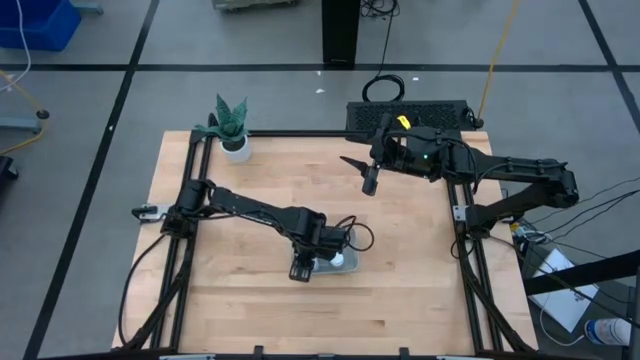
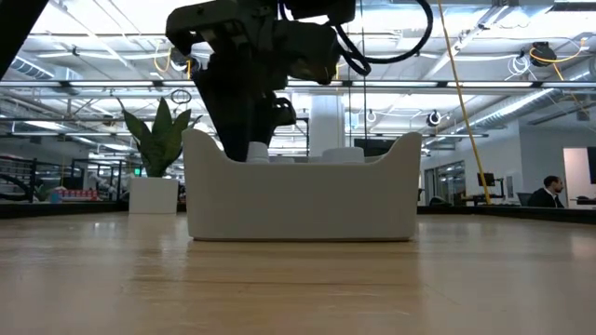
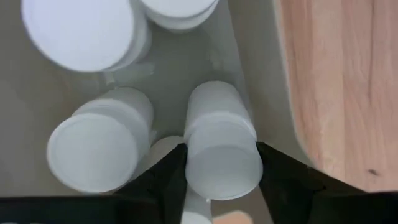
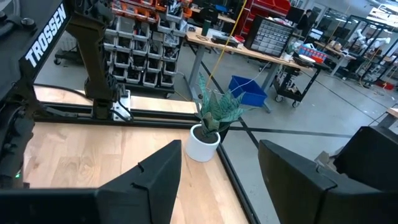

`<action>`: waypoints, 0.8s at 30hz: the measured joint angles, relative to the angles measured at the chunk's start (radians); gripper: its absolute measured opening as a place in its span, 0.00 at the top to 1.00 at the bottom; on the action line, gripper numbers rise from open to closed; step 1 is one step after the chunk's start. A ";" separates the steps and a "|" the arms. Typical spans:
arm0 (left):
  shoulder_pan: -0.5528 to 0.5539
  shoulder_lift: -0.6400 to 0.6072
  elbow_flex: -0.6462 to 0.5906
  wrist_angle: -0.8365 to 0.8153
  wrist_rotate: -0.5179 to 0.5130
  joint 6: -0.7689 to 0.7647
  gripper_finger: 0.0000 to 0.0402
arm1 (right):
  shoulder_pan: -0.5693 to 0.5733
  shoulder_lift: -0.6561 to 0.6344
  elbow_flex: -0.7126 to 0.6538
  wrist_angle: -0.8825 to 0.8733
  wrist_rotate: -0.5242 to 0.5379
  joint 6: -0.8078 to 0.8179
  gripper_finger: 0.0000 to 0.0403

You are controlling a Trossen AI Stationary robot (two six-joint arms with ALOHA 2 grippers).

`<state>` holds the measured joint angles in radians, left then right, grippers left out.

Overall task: Pick and place pill bottles into a basket
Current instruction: Put the white pill bottle into the gray bin, then return to Home Position

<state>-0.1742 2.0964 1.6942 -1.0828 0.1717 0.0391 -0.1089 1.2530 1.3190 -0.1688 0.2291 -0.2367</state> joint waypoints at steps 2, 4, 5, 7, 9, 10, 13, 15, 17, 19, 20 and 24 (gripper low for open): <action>-0.006 0.001 -0.002 0.020 -0.001 -0.008 0.47 | 0.000 0.000 0.000 0.000 0.000 0.000 0.48; -0.013 0.011 -0.007 0.026 -0.013 -0.011 0.36 | 0.000 0.000 0.000 0.000 0.000 0.000 0.48; -0.015 0.012 -0.008 0.027 -0.019 -0.008 0.32 | 0.000 0.000 0.000 0.000 0.000 0.000 0.48; -0.020 0.006 -0.006 0.032 -0.034 -0.003 0.26 | 0.000 0.000 0.000 0.000 0.000 0.000 0.48; -0.019 0.004 -0.004 0.041 -0.040 -0.003 0.23 | 0.000 0.000 0.000 0.000 0.000 0.000 0.48; -0.019 0.005 -0.004 0.042 -0.041 -0.010 0.22 | 0.000 0.000 0.000 0.000 0.000 0.000 0.48; -0.018 0.005 0.014 0.030 -0.041 -0.023 0.21 | 0.000 0.000 0.000 0.000 0.000 0.000 0.48; -0.018 0.005 0.043 0.031 -0.042 -0.023 0.21 | 0.000 0.000 0.000 0.000 0.000 0.000 0.48; -0.019 0.005 0.083 0.022 -0.042 -0.019 0.22 | 0.000 0.000 0.000 0.000 0.000 0.000 0.48; -0.019 0.005 0.141 -0.003 -0.042 -0.009 0.23 | 0.000 0.000 0.000 0.000 0.000 -0.002 0.48; -0.019 0.005 0.177 -0.023 -0.042 0.001 0.24 | 0.000 -0.001 0.000 0.000 0.000 -0.006 0.48; -0.018 0.005 0.332 -0.154 -0.045 0.035 0.25 | 0.012 -0.052 -0.002 -0.006 0.002 -0.017 0.48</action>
<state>-0.1923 2.1010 2.0260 -1.2364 0.1268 0.0744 -0.0968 1.2014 1.3174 -0.1748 0.2306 -0.2539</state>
